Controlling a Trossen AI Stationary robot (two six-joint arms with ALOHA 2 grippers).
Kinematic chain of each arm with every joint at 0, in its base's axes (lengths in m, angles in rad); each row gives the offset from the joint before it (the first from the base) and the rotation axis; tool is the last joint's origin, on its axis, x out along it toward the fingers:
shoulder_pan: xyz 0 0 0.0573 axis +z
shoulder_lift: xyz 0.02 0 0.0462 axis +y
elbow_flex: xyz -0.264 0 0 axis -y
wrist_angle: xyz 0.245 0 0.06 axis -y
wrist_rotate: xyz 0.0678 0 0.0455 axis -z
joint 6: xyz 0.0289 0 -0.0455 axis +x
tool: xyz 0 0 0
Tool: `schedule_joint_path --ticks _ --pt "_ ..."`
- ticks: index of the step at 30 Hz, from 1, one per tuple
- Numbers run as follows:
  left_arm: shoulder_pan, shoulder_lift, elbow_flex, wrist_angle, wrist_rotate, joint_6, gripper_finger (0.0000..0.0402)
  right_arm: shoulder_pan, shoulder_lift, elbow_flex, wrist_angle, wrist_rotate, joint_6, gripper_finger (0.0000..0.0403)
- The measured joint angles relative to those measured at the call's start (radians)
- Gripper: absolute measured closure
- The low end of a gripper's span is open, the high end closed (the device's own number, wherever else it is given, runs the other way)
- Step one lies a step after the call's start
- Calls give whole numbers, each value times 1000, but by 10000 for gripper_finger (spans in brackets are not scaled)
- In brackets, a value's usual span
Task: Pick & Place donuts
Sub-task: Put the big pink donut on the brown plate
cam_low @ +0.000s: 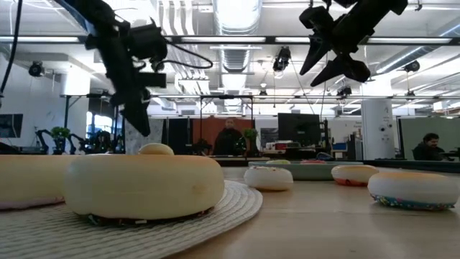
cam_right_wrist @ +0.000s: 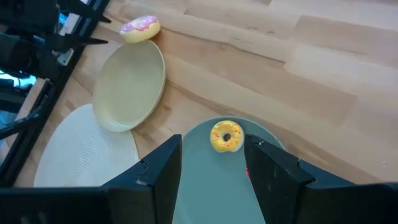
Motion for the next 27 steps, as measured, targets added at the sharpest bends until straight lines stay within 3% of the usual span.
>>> schedule_joint_path --ticks 6,14,27 --pt "-2 1 -87 167 -45 -19 251 0 8 0 28 -1 -3 236" --pt "-2 1 -115 237 -92 51 251 0 11 0 24 2 -8 236" --pt "-14 12 -156 324 -49 40 251 -8 21 -1 24 26 -26 236"
